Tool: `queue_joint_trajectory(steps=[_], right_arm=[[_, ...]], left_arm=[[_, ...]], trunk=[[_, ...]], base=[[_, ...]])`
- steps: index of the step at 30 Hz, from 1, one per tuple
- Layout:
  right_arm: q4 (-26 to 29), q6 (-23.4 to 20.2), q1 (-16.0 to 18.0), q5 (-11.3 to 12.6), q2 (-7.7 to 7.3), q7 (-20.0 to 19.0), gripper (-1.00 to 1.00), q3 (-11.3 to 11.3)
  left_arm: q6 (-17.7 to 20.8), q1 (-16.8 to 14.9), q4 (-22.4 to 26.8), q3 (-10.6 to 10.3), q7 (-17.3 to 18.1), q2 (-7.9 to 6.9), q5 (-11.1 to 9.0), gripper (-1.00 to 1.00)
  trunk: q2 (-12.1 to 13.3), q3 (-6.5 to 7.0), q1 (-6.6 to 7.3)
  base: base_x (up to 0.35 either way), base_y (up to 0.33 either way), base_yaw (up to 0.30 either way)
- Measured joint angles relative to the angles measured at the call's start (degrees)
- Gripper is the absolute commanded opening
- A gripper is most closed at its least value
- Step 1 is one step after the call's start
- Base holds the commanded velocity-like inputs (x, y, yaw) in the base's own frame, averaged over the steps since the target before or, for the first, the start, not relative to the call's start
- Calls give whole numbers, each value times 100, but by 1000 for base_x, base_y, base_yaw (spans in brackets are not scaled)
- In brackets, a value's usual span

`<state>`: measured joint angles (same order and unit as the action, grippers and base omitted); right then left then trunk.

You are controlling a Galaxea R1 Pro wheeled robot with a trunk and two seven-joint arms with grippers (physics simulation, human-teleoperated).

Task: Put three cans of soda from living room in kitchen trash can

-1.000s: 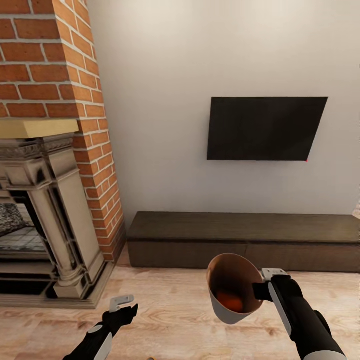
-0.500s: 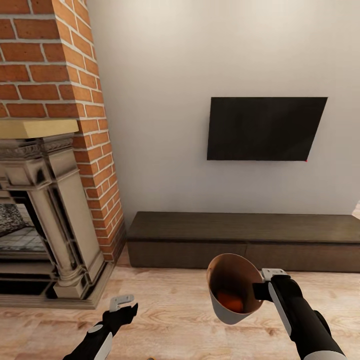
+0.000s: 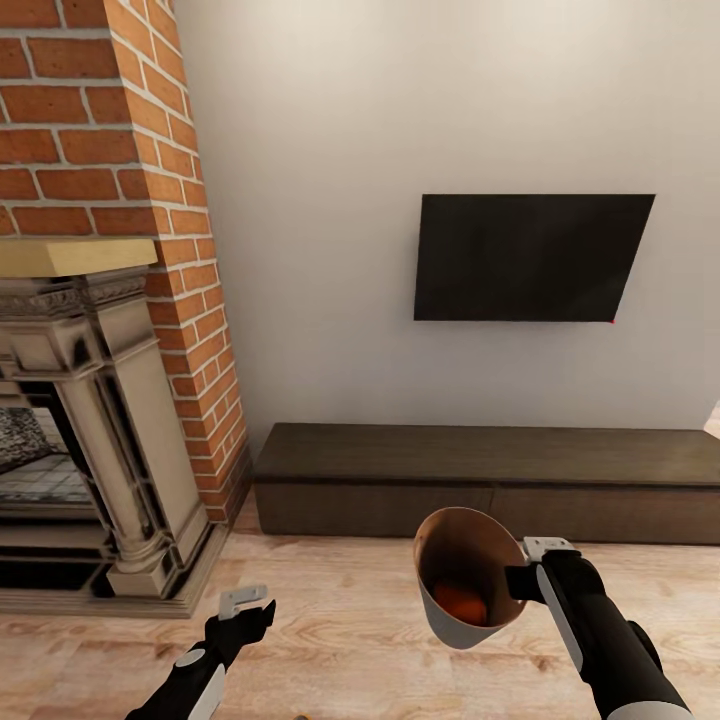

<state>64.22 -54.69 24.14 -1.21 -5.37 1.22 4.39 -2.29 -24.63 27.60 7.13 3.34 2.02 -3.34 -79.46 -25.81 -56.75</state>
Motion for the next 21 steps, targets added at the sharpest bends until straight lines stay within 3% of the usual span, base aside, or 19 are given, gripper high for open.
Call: queue_joint_trajectory(steps=[14,21], right_arm=[[-1,0,-1,6,0,-1,-100,-9],[1,1,-1,15,0,-1,-100,-9]], left_arm=[[-8,1,0,-1,9,0,0,100],[-10,1,0,-1,9,0,0,100]], trunk=[[-480,-216,-263],[-481,-216,-264]], base=[[0,0,0],[73,0,0]])
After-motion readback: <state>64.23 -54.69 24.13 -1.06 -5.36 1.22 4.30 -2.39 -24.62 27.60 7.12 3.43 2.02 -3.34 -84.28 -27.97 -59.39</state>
